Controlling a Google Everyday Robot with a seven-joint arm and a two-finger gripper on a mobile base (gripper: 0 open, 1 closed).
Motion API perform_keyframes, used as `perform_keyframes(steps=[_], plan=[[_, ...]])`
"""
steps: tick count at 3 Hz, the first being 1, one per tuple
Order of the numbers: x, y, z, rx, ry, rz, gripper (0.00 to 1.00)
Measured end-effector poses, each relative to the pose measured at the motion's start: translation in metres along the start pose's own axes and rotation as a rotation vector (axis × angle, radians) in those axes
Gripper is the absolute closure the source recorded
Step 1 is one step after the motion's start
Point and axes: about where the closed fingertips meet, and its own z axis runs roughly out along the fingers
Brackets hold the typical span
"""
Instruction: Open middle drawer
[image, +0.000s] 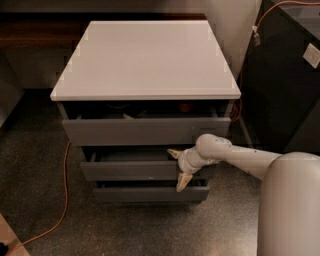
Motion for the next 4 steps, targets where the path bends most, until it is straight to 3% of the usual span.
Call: perform_keyframes(steps=[1, 2, 4], plan=[[0.002, -0.001, 0.010, -0.001, 0.020, 0.015, 0.15], [0.004, 0.005, 0.015, -0.015, 0.041, 0.034, 0.46], [-0.002, 0.029, 0.007, -0.018, 0.060, 0.056, 0.92]])
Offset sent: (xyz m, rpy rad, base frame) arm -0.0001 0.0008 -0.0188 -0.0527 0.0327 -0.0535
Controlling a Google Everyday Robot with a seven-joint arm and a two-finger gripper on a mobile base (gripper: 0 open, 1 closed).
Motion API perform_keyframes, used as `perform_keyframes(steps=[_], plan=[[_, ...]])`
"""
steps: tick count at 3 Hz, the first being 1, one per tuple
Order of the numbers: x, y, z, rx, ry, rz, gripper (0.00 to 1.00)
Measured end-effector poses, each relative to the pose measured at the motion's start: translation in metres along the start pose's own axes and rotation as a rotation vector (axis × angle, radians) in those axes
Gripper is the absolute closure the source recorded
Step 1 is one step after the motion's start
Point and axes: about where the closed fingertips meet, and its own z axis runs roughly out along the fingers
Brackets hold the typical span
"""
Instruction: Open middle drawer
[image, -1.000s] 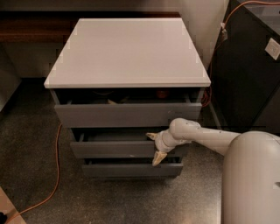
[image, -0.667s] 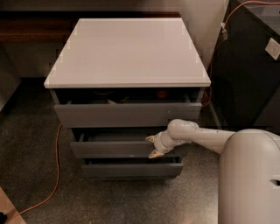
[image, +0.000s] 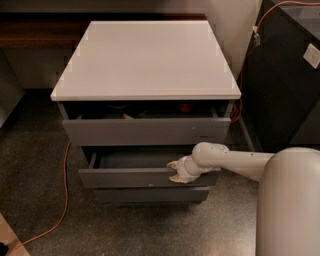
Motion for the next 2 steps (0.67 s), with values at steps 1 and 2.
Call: perform_keyframes(steps=[1, 2], plan=[[-0.0051, 0.0275, -0.0055, -0.004, 0.012, 0.030, 1.00], [-0.0054, 0.0294, -0.0056, -0.005, 0.013, 0.032, 1.00]])
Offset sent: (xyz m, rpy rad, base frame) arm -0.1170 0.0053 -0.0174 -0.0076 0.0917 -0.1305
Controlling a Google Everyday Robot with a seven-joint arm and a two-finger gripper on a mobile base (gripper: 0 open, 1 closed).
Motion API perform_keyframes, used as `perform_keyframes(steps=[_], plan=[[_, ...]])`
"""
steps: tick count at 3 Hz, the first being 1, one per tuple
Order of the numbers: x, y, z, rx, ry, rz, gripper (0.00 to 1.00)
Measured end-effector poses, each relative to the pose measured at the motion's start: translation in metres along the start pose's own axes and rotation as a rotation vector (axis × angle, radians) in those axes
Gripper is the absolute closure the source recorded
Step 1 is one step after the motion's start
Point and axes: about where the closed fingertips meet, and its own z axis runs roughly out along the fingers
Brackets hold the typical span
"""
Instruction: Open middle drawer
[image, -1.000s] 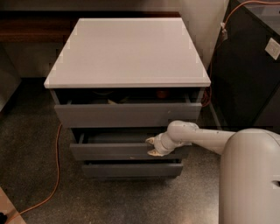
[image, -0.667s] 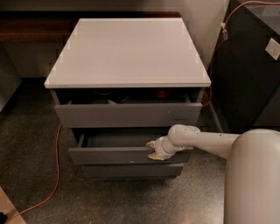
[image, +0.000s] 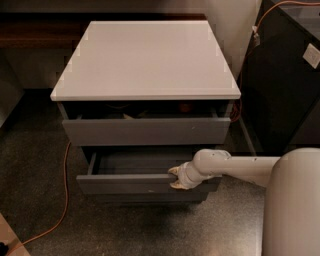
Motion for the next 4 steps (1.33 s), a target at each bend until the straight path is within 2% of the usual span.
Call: perform_keyframes(steps=[1, 2, 3, 4], plan=[[-0.007, 0.031, 0.001, -0.016, 0.006, 0.042, 0.98], [-0.008, 0.030, -0.002, -0.016, 0.006, 0.042, 0.76], [-0.013, 0.046, 0.000, -0.026, 0.007, 0.063, 0.67], [-0.017, 0.054, -0.002, -0.032, 0.007, 0.075, 0.91]])
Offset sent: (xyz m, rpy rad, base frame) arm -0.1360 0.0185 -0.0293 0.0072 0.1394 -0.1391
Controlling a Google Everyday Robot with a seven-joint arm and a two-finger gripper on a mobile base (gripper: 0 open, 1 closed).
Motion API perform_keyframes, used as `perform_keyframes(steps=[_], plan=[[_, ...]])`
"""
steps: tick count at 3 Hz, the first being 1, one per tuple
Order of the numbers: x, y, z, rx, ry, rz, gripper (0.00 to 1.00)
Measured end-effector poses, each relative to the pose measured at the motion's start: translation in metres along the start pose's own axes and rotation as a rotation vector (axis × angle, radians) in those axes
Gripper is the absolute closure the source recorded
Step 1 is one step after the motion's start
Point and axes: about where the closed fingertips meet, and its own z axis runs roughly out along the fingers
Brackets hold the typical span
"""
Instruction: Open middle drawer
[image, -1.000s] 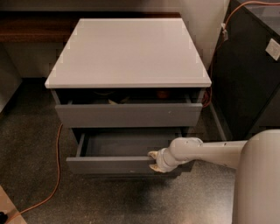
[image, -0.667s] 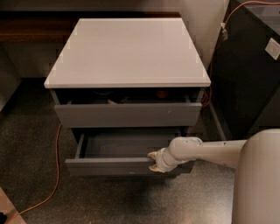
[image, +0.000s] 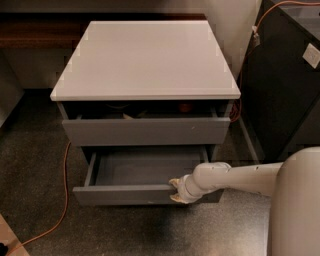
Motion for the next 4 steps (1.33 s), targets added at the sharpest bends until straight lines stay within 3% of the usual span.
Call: perform_keyframes(steps=[1, 2, 3, 4], plan=[[-0.0013, -0.0008, -0.0030, 0.000, 0.000, 0.000, 1.00], [-0.0031, 0.0049, -0.0019, -0.005, 0.000, 0.005, 0.82], [-0.0035, 0.0047, -0.0027, -0.005, 0.000, 0.005, 0.52], [-0.0036, 0.0047, -0.0028, -0.005, 0.000, 0.005, 0.28]])
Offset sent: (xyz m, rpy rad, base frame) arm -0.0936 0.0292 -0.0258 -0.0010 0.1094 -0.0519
